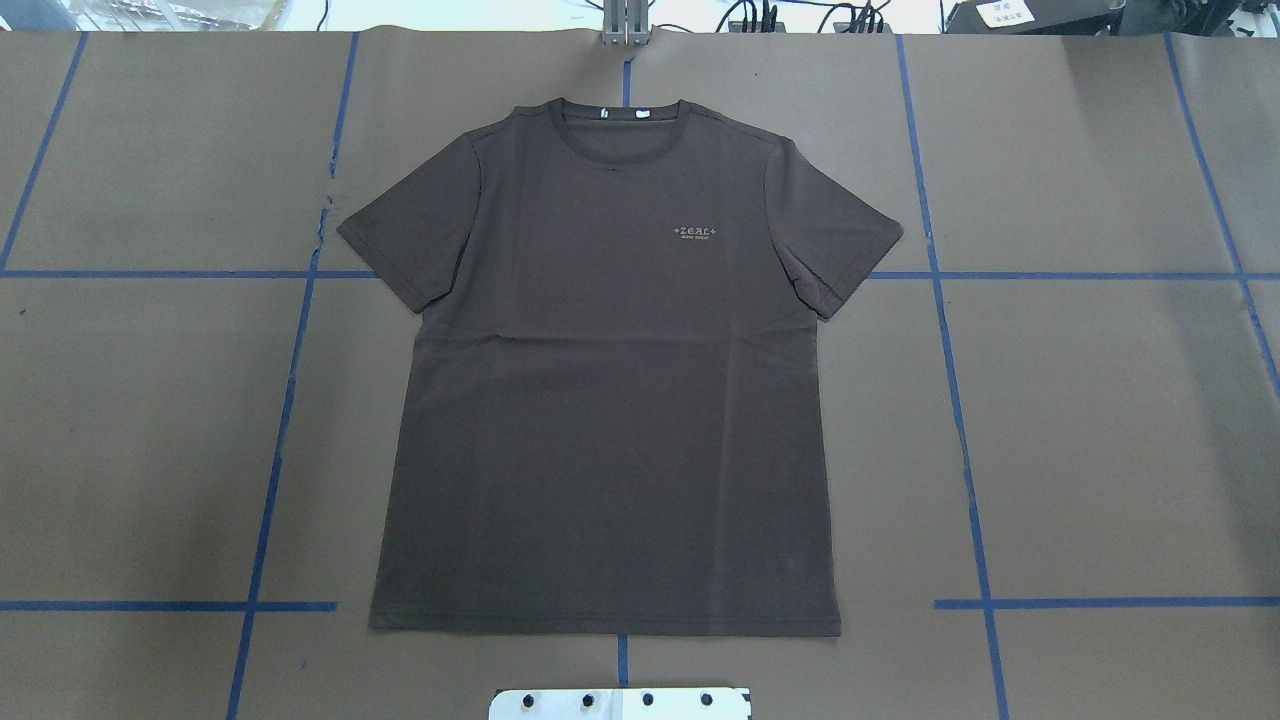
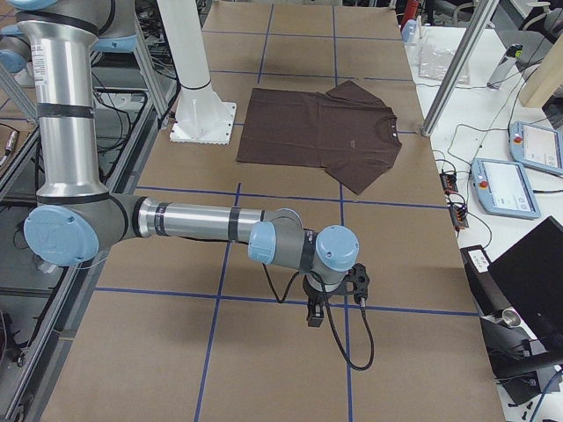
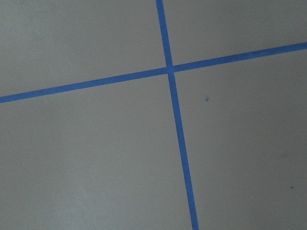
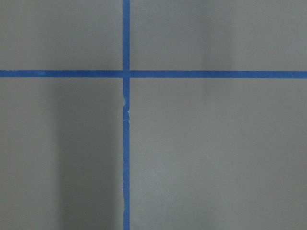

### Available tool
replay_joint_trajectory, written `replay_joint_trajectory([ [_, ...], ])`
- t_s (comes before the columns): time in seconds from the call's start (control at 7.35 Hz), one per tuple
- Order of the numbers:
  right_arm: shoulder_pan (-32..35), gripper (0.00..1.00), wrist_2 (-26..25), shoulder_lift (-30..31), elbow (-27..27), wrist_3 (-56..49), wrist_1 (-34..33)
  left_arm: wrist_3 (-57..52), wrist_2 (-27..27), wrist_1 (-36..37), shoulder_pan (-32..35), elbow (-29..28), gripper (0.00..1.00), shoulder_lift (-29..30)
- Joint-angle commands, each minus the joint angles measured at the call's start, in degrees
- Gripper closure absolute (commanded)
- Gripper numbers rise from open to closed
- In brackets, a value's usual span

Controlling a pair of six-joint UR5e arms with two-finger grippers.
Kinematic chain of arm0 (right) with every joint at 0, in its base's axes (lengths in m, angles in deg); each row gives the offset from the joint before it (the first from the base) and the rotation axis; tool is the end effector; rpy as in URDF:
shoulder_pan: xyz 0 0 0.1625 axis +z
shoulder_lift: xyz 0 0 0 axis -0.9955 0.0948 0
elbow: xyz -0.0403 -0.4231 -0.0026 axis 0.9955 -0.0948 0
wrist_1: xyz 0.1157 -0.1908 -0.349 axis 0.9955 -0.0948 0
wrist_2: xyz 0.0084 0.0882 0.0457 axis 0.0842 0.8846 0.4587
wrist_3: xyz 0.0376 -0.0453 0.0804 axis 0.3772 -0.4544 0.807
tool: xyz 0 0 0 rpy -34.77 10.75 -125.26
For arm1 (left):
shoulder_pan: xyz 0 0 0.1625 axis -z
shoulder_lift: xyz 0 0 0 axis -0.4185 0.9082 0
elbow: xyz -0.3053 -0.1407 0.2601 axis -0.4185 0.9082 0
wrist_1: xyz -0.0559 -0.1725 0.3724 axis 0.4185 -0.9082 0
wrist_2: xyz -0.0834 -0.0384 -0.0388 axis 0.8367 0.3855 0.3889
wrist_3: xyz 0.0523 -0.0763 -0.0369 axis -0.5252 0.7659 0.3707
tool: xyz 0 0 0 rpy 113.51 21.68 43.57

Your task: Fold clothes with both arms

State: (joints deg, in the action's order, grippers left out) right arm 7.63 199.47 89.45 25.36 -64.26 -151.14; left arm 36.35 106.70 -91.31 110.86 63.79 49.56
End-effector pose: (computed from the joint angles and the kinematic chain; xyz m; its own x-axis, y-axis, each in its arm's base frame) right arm 0.0823 -0.4849 0.6805 0.7119 0.0053 0.7022 0.0469 0.9974 -0.0551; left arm -0.0366 -0.4761 0.6251 0.7483 0.1660 -0.6423 -0.1395 0.9859 0.0924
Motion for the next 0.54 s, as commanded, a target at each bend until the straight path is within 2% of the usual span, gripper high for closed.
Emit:
replay_joint_trajectory([
  [0.0, 0.01, 0.0, 0.0, -0.06, 0.12, 0.13, 0.09, 0.0, 0.0, -0.13, 0.01, 0.65, 0.0, -0.01],
  [0.27, -0.17, 0.0, 0.52, -2.86, 0.38, 0.57, 2.44, 0.52, -0.09, -1.0, -0.17, 0.92, 0.0, 4.53],
  [0.41, -1.12, 0.0, 1.4, -4.27, 0.12, 1.18, 10.47, 0.35, 0.0, -1.88, -0.17, 0.14, 0.0, 7.09],
])
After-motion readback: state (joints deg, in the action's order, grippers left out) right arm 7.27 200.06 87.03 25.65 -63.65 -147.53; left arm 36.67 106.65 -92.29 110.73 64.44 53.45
